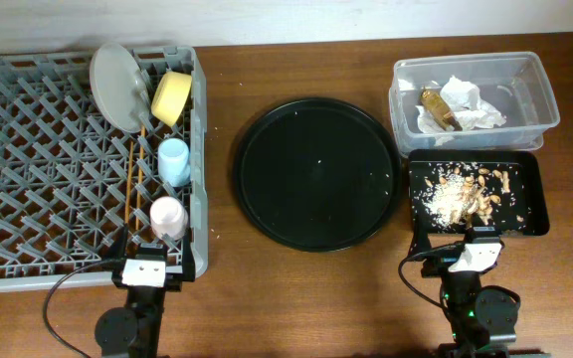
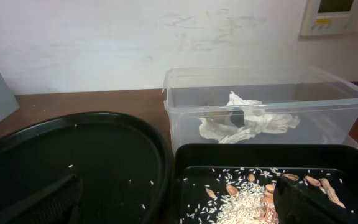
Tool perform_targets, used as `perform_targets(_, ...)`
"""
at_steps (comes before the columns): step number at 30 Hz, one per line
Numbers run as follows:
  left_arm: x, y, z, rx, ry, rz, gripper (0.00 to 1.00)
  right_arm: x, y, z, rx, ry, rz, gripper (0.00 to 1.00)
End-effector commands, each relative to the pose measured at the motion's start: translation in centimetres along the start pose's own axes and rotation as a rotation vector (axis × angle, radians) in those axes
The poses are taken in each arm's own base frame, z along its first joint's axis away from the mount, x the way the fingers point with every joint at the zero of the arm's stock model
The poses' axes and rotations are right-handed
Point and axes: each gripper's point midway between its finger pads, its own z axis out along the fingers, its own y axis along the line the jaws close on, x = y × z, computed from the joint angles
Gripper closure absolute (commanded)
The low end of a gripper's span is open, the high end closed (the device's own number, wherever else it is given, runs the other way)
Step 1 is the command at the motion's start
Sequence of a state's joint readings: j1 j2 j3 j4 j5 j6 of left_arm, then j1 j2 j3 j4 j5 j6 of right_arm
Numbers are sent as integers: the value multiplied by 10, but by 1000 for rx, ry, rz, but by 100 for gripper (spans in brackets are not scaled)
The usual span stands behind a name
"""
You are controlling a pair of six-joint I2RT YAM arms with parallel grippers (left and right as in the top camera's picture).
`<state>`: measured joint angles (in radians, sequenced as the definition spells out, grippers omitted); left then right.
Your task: Sort waste into correct bins and load items into the dishwasher rack
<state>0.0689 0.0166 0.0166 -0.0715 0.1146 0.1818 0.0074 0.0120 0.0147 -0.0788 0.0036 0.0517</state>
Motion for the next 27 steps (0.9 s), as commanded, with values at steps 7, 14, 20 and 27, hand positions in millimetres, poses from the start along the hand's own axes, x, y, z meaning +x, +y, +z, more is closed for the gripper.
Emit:
perform_targets(7,2,3,0,-15,-1,-12,1,3,0,0,3,3,-4,2)
perform_targets(14,2,3,0,-15,-1,-12,1,3,0,0,1,3,-4,2)
perform_targets(20,2,3,0,-15,-1,-12,1,4,10,0,-37,7,-7,1)
perform_targets(27,2,3,0,-15,-1,-12,1,4,10,0,-37,7,-7,2)
